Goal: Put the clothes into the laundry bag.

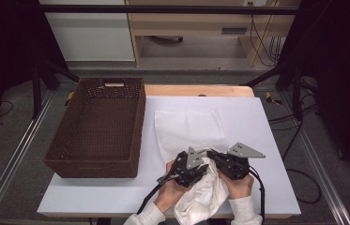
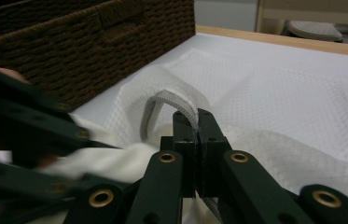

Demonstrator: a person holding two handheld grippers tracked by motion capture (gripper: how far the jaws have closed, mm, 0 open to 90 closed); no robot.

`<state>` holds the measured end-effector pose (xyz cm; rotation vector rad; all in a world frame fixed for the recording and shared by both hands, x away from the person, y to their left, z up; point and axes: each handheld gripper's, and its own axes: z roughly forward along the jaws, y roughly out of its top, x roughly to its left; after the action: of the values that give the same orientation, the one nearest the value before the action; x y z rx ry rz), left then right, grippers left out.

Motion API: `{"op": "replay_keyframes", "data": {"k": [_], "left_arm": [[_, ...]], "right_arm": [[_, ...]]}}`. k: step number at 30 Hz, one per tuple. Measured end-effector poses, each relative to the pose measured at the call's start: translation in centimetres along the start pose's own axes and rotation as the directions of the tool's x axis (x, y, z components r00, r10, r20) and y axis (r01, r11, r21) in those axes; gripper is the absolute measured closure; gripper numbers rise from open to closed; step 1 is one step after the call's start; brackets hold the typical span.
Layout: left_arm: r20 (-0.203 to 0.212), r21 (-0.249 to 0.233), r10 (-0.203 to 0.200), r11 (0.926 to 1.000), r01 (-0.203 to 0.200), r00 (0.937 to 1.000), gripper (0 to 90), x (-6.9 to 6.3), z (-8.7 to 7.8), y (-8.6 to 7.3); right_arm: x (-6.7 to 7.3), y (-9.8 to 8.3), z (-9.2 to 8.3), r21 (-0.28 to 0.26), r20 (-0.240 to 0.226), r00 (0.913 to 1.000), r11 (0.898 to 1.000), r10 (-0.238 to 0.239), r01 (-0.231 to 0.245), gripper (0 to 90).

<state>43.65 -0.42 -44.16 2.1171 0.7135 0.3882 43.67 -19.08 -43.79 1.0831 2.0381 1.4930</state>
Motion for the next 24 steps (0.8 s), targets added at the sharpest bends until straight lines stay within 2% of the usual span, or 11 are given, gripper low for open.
{"op": "replay_keyframes", "data": {"k": [3,5,6,8,10,12,14,16,18,21,24], "left_arm": [[-0.066,0.006,-0.035,0.9993,0.036,0.9972,78.2,1.2,1.0,-0.4],[-0.152,0.025,0.001,0.9997,0.002,0.9883,78.2,1.4,1.4,-0.6],[-0.152,0.02,-0.006,0.9998,0.01,0.9884,78.2,1.6,1.4,-0.7],[-0.144,0.0,-0.027,0.9996,0.028,0.9893,74.7,1.8,1.1,-0.9],[-0.129,-0.021,-0.051,0.9986,0.049,0.9903,63.8,1.8,0.2,-1.0],[-0.089,-0.04,-0.081,0.9962,0.078,0.9928,50.1,1.9,-1.1,-0.7],[-0.076,-0.064,-0.074,0.9956,0.069,0.9944,34.2,1.8,-3.0,-0.4],[-0.046,-0.089,-0.076,0.9935,0.071,0.9961,30.2,1.5,-5.1,-0.3],[-0.008,-0.097,-0.056,0.9938,0.055,0.9984,25.3,0.9,-6.5,-0.5],[0.005,-0.057,-0.045,0.9974,0.045,0.999,22.2,-0.1,-6.4,-1.2],[0.037,-0.02,-0.061,0.9979,0.062,0.9974,20.4,-0.6,-4.1,-2.4]], "right_arm": [[0.3,0.3,-0.2,0.003,-0.013,0.9994,0.999,-0.032,0.032,88.9],[0.5,0.6,-0.5,0.017,-0.007,0.9977,0.998,-0.068,0.068,88.9],[0.6,0.7,-0.8,0.018,-0.004,0.9973,0.997,-0.073,0.073,88.9],[0.3,0.8,-1.1,0.021,-0.008,0.9972,0.997,-0.075,0.075,88.8],[0.1,0.7,-1.0,0.034,-0.01,0.9969,0.996,-0.078,0.078,88.8],[0.1,0.6,-0.8,0.044,-0.008,0.9962,0.995,-0.086,0.087,88.7],[0.1,0.6,-0.8,0.047,-0.008,0.9958,0.995,-0.091,0.091,88.7],[0.0,0.6,-1.0,0.044,-0.003,0.9968,0.996,-0.08,0.08,88.7],[-0.2,0.7,-1.0,0.044,-0.001,0.9973,0.996,-0.073,0.073,88.7],[-0.1,0.6,-0.9,0.046,0.001,0.9973,0.996,-0.074,0.074,88.6],[0.0,0.6,-0.9,0.046,0.003,0.9975,0.996,-0.07,0.07,88.5]]}}
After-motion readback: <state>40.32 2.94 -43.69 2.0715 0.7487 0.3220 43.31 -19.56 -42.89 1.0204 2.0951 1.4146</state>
